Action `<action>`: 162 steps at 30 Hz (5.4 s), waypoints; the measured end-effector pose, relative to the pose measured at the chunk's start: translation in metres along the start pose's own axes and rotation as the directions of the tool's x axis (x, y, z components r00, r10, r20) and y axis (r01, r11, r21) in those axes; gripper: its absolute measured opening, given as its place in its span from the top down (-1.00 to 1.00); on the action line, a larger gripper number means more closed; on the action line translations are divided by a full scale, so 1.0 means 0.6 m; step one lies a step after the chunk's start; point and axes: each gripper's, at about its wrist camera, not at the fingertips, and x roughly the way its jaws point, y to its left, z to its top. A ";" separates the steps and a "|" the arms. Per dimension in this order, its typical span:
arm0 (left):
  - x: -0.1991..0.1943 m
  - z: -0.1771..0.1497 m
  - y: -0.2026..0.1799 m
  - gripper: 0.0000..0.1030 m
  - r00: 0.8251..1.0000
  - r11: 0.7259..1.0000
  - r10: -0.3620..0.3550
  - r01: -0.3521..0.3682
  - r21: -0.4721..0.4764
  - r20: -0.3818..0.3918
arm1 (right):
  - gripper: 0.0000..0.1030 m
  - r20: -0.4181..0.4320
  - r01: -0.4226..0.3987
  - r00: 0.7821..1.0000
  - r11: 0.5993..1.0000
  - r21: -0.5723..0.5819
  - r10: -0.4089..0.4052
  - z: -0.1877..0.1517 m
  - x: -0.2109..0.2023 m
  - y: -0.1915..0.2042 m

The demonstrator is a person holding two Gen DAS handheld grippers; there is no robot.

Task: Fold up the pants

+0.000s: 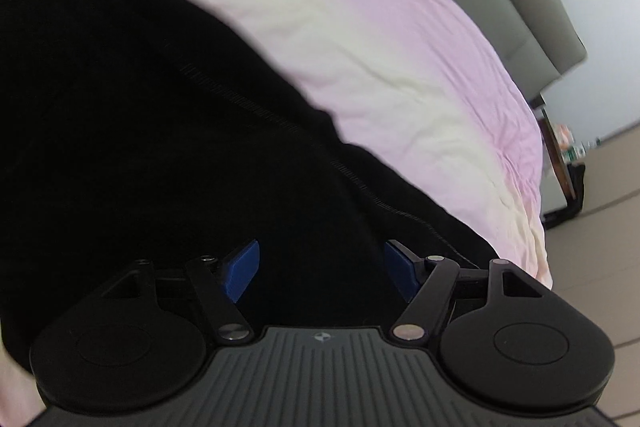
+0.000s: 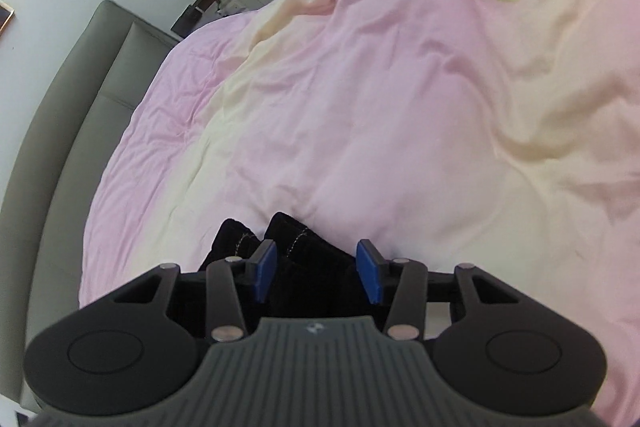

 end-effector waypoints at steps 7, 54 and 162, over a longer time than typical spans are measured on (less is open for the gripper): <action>-0.023 -0.011 0.017 -0.53 0.999 0.998 0.050 -0.050 -0.036 0.007 | 0.19 -0.058 -0.051 0.997 0.997 -0.059 0.047 -0.031 -0.009 0.032; -0.058 0.007 0.009 -0.65 0.938 0.959 0.269 -0.281 0.026 0.219 | 0.28 -0.053 -0.016 0.999 0.936 -0.350 -0.003 -0.123 -0.007 0.103; 0.096 0.060 -0.018 -0.85 0.991 0.995 -0.054 0.064 0.074 -0.125 | 0.70 -0.336 -0.290 0.895 -0.189 -0.938 0.295 -0.578 -0.099 0.260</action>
